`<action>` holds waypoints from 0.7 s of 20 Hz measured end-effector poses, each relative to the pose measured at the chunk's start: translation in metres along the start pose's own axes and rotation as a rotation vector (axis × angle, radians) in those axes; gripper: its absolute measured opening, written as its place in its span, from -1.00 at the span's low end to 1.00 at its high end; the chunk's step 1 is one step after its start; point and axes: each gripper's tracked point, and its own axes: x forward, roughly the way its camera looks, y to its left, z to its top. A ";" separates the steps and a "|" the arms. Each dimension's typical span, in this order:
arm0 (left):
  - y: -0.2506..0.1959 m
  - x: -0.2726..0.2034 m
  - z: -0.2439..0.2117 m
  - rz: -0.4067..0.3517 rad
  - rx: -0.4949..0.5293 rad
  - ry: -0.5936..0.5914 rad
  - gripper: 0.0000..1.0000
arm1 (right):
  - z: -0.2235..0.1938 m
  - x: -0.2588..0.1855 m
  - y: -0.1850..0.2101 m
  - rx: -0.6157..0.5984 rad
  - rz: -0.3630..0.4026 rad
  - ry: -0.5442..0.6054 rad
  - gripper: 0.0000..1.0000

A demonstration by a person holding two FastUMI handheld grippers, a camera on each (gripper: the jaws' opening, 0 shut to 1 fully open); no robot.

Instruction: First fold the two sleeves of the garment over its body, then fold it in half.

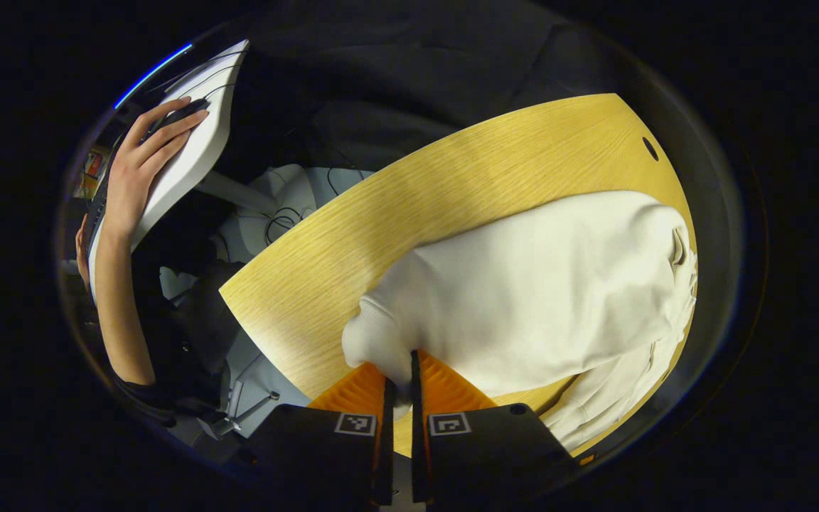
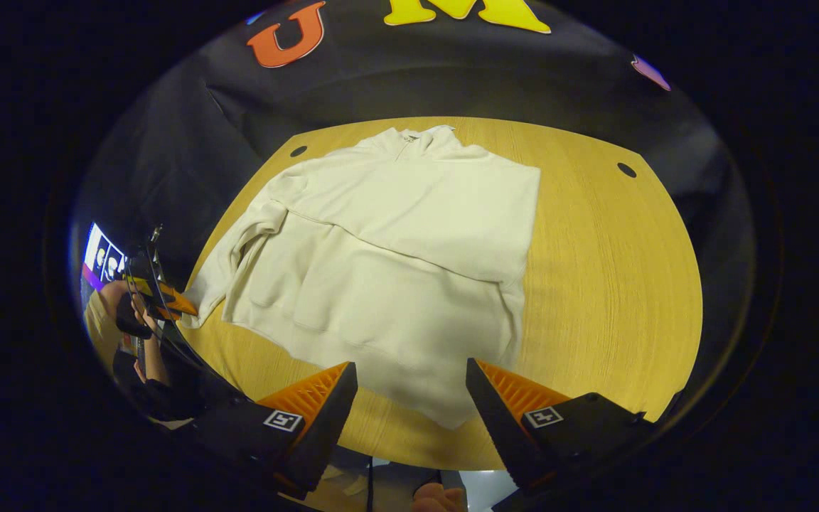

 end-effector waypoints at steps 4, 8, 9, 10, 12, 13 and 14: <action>-0.006 -0.017 0.006 0.009 0.041 -0.039 -0.87 | -0.002 -0.005 -0.010 -0.005 -0.013 -0.003 0.86; -0.036 -0.047 0.018 -0.034 0.133 -0.087 -0.87 | 0.003 -0.007 -0.012 0.007 0.000 -0.006 0.93; -0.045 -0.058 0.022 -0.041 0.156 -0.103 -0.87 | 0.005 -0.007 -0.013 0.004 0.002 -0.008 0.93; -0.056 -0.069 0.028 -0.049 0.184 -0.125 -0.87 | 0.007 -0.007 -0.013 0.001 0.004 -0.011 0.93; -0.080 -0.090 0.038 -0.063 0.253 -0.170 -0.88 | 0.011 -0.009 -0.012 0.001 0.013 -0.017 0.86; -0.098 -0.101 0.045 -0.086 0.288 -0.202 -0.88 | 0.012 -0.009 -0.013 0.002 0.015 -0.020 0.93; -0.114 -0.111 0.049 -0.100 0.324 -0.227 -0.87 | 0.014 -0.009 -0.014 0.007 0.016 -0.023 0.86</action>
